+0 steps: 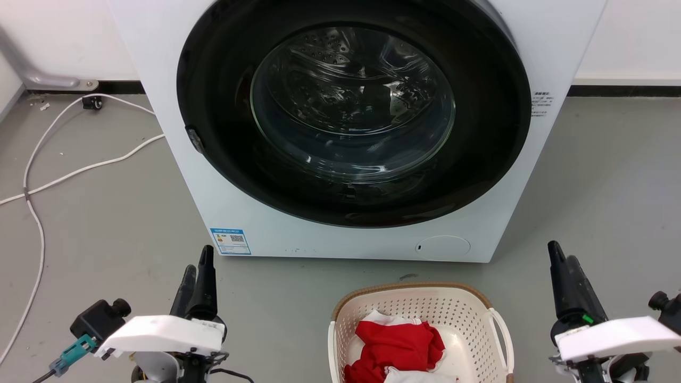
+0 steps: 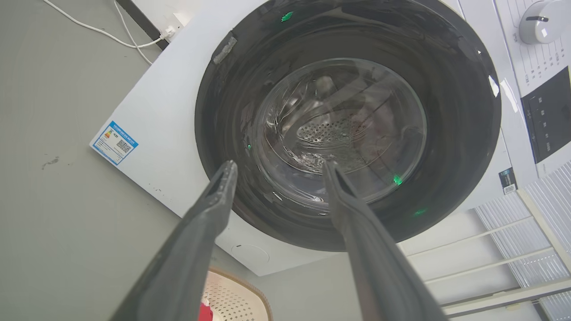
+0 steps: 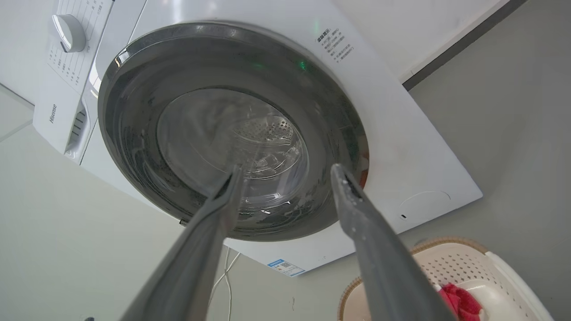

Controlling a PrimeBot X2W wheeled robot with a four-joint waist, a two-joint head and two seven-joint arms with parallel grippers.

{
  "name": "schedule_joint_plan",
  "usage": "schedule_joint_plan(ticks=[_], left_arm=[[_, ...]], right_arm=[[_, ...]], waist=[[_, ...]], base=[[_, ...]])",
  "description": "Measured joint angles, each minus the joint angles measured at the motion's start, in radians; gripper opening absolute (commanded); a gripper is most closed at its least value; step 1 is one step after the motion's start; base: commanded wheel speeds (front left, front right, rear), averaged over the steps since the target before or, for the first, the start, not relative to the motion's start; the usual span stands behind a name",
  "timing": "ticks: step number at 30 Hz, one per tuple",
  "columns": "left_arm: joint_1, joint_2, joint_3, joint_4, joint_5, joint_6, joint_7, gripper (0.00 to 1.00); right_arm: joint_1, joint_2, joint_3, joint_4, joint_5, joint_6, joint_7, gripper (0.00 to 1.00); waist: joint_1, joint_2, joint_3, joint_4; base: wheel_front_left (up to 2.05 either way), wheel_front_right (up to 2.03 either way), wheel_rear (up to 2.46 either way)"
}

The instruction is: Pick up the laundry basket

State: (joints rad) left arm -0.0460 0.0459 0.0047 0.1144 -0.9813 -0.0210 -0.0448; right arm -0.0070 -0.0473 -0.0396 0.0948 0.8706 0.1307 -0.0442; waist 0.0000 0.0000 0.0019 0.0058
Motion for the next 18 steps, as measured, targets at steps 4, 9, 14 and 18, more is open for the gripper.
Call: schedule_joint_plan(ticks=[4, 9, 14, 18], left_arm=[[0.002, 0.0, -0.013, -0.01, 0.061, 0.008, -0.013, 1.0], [0.003, 0.0, -0.031, -0.02, 0.135, 0.014, -0.03, 1.0], [0.01, 0.001, -0.045, -0.028, 0.203, 0.023, -0.047, 1.0], [0.015, 0.001, -0.057, -0.034, 0.258, 0.03, -0.058, 1.0]], right_arm=[[0.01, 0.0, 0.006, -0.01, -0.068, 0.0, -0.013, 1.0], [0.014, 0.0, 0.011, -0.024, -0.147, 0.0, -0.03, 1.0], [0.026, 0.0, 0.016, -0.035, -0.218, 0.0, -0.045, 1.0], [0.03, 0.0, 0.02, -0.049, -0.27, 0.0, -0.059, 1.0]], waist=[[0.0, 0.0, 0.0, 0.001], [0.0, 0.0, 0.0, 0.002], [0.0, 0.0, -0.001, 0.003], [0.0, 0.0, -0.002, 0.003]], base=[[0.0, 0.0, 0.0], [0.0, 0.0, 0.0], [0.0, 0.0, 0.0], [0.0, 0.0, 0.0]])
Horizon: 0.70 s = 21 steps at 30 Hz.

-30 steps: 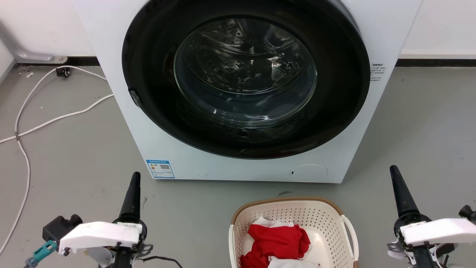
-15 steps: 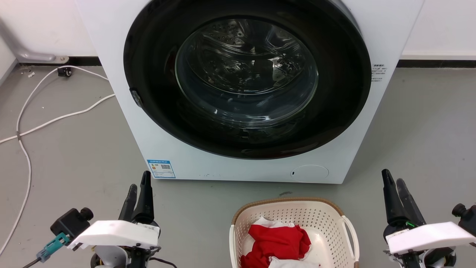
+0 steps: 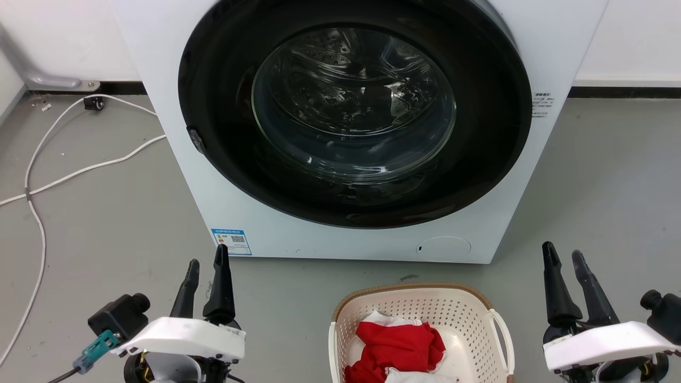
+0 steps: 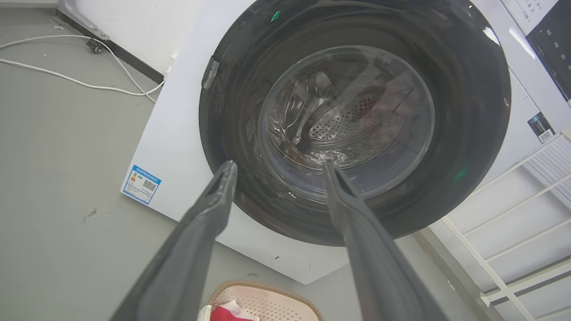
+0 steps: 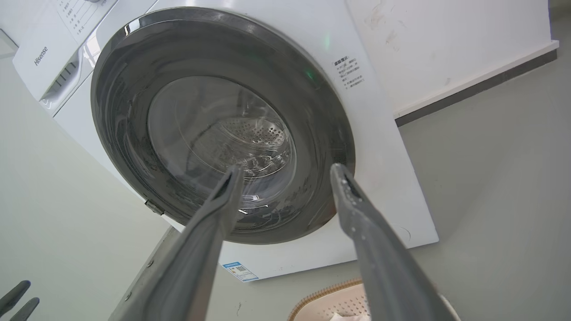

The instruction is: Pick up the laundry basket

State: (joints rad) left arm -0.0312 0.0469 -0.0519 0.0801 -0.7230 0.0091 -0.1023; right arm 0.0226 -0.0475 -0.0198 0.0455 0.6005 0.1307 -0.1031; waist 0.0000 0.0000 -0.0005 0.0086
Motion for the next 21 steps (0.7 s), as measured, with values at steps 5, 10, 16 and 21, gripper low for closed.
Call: schedule_joint_plan(ticks=[5, 10, 16, 21], left_arm=[[0.004, 0.0, -0.012, -0.009, 0.066, 0.01, -0.016, 1.0], [0.006, 0.001, -0.028, -0.014, 0.135, 0.018, -0.028, 1.0], [0.007, 0.001, -0.041, -0.023, 0.203, 0.027, -0.043, 1.0], [0.011, 0.001, -0.05, -0.03, 0.255, 0.034, -0.057, 1.0]], right_arm=[[0.005, 0.0, 0.005, -0.015, -0.065, 0.0, -0.014, 1.0], [0.019, 0.0, 0.01, -0.028, -0.125, 0.0, -0.028, 1.0], [0.025, 0.0, 0.014, -0.043, -0.194, 0.0, -0.044, 1.0], [0.03, 0.0, 0.016, -0.052, -0.241, 0.0, -0.056, 1.0]], waist=[[0.0, 0.0, -0.001, 0.0], [0.0, 0.0, -0.002, 0.0], [0.0001, 0.0, -0.002, 0.001], [0.0, 0.0, -0.002, 0.002]], base=[[0.0, 0.0, 0.0], [0.0, 0.0, 0.0], [0.0, 0.0, 0.0], [0.0, 0.0, 0.0]])
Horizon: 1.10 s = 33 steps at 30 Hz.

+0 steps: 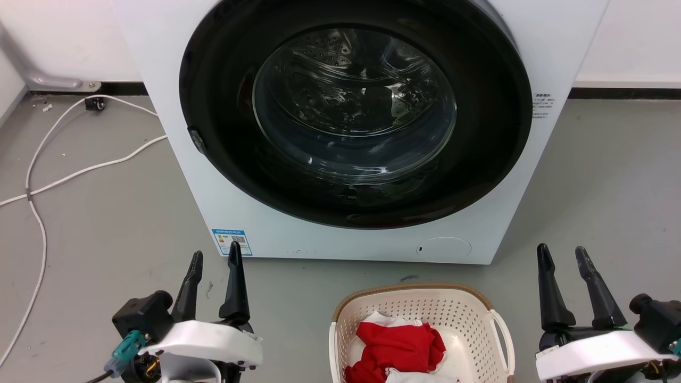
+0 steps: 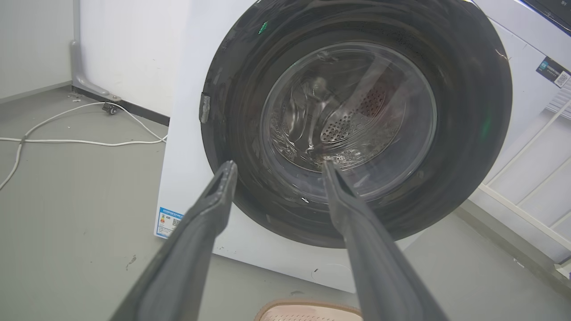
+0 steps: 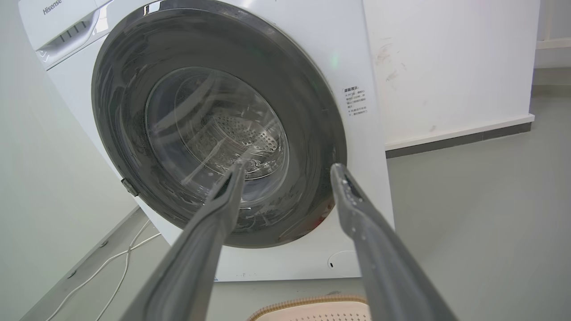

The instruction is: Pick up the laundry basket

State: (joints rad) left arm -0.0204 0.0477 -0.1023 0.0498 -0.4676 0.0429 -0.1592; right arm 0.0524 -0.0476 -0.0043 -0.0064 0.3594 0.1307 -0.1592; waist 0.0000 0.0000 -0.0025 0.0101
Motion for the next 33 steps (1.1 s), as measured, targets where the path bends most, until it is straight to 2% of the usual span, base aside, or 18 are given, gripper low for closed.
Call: schedule_joint_plan(ticks=[33], left_arm=[[0.033, 0.001, -0.051, 0.015, 0.271, 0.028, -0.074, 1.0]], right_arm=[[0.05, -0.001, -0.002, -0.035, -0.213, 0.0, -0.073, 1.0]], waist=[[0.0, 0.0, -0.007, 0.003]], base=[[0.0, 0.0, 0.0]])
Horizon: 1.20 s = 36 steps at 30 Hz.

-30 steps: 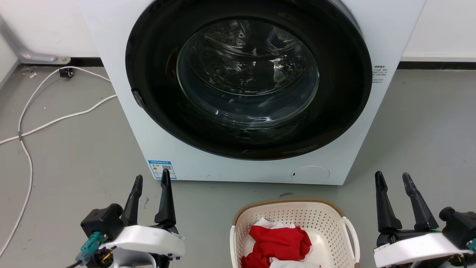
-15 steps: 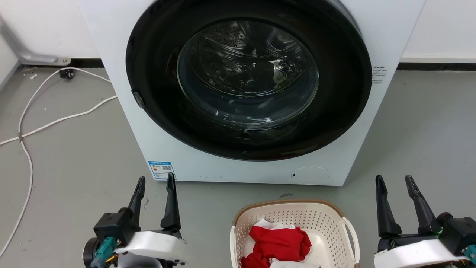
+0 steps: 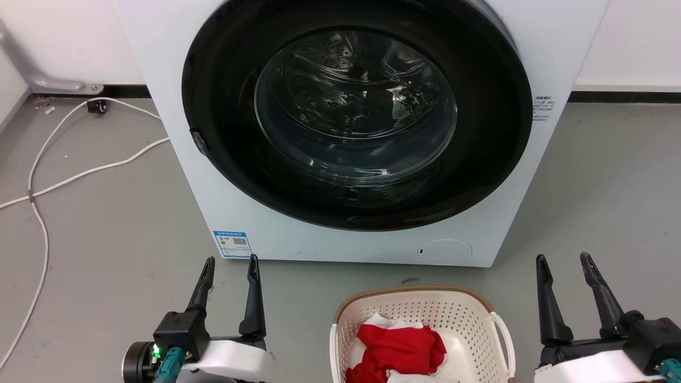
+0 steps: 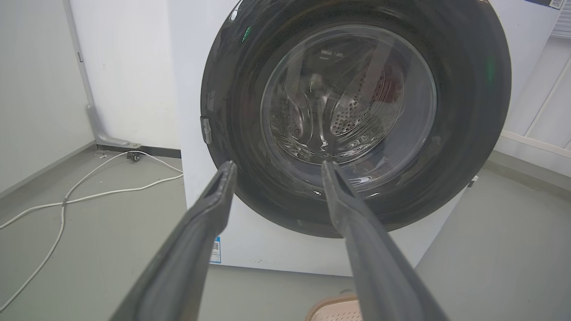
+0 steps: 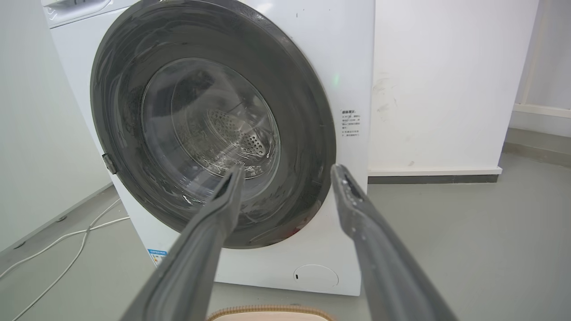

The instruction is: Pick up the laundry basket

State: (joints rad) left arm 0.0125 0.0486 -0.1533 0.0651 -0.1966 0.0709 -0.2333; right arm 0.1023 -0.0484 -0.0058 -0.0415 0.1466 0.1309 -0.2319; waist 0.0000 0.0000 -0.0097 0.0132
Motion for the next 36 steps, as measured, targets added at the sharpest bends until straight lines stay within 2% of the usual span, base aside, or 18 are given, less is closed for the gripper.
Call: schedule_joint_plan(ticks=[16, 36], left_arm=[[0.005, 0.0, -0.013, 0.01, 0.094, 0.013, -0.027, 1.0], [0.01, 0.001, -0.008, 0.021, 0.093, 0.017, -0.03, 1.0]], right_arm=[[0.007, 0.0, 0.003, -0.002, -0.079, 0.0, -0.03, 1.0], [0.011, 0.0, 0.008, -0.001, -0.074, 0.0, -0.031, 1.0]], waist=[[0.0, 0.0, 0.002, 0.004], [0.0, 0.0, 0.004, -0.001]], base=[[0.0, 0.0, 0.0], [0.0, 0.0, 0.0]])
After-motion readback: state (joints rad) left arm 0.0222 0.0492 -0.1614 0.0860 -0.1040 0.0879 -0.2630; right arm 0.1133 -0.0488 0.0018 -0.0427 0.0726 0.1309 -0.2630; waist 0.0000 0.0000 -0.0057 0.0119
